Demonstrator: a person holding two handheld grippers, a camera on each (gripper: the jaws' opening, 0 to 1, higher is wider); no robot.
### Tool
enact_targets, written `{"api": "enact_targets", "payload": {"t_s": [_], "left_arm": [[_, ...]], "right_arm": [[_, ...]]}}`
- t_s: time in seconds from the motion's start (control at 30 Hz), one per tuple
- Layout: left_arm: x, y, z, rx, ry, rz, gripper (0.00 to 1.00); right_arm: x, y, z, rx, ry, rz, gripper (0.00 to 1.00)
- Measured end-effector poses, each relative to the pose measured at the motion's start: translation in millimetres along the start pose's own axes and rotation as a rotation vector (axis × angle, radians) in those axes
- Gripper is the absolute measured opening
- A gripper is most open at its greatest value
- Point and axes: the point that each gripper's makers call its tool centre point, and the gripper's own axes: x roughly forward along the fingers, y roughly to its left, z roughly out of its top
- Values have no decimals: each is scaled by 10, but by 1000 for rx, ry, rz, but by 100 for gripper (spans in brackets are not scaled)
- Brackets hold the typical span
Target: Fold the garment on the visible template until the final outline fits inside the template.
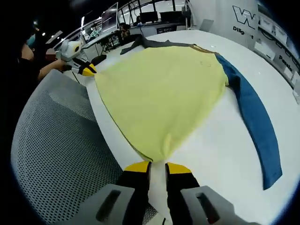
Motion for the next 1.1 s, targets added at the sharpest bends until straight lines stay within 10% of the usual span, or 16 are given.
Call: {"api": "enact_targets", "payload": {"t_s": [0.53, 1.1], "left_arm": [[-221, -11, 365, -215, -183, 79, 88], [-149, -309, 554, -179, -221, 52, 99]], "right_arm": [[-274, -281, 321, 233, -244, -54, 79], [-509, -804, 448, 315, -343, -151, 99]]}}
